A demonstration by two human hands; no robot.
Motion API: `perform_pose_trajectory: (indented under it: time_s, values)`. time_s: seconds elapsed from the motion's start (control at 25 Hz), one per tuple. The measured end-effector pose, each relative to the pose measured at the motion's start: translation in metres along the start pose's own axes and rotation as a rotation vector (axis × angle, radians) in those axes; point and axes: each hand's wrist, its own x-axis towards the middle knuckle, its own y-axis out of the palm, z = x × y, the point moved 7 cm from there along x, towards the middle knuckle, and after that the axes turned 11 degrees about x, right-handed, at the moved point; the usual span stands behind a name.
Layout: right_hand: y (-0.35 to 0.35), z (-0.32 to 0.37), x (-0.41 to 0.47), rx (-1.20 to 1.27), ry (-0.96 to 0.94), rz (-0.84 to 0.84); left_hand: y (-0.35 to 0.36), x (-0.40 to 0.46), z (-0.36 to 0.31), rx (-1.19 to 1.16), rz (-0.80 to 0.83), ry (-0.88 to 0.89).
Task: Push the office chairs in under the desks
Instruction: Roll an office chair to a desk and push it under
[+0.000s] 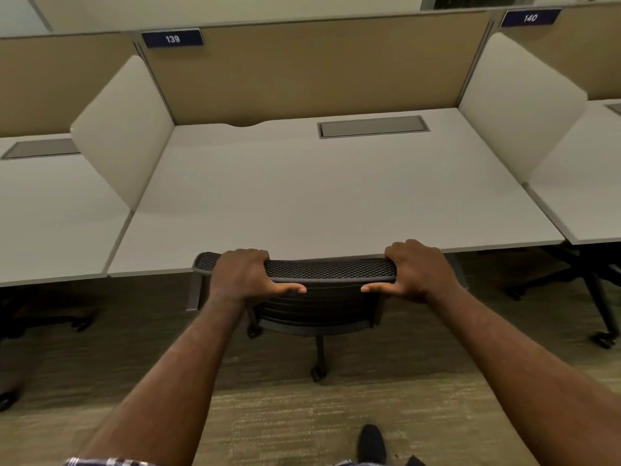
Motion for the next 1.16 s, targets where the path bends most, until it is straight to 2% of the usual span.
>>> perform_pose_trajectory:
  time_s: [0.4,0.56,0.72,1.0,1.16]
  values:
    - [-0.019,-0.1,0.006,-0.004,0.01,-0.027,-0.009,0.046,-0.079,-0.037,-0.043,-0.051]
    - [-0.027,-0.126,0.008,0.023,0.0,-0.087,-0.014,0.059,-0.101,-0.041,-0.051,-0.059]
    - [-0.028,-0.133,0.007,0.04,-0.011,-0.14,-0.015,0.062,-0.107,-0.027,-0.072,-0.062]
    - [-0.027,-0.13,0.001,0.073,0.037,-0.1,-0.015,0.06,-0.106,-0.029,-0.079,-0.063]
    - [-0.032,-0.099,-0.005,0.131,-0.019,-0.186,-0.009,0.058,-0.102,-0.031,-0.029,-0.067]
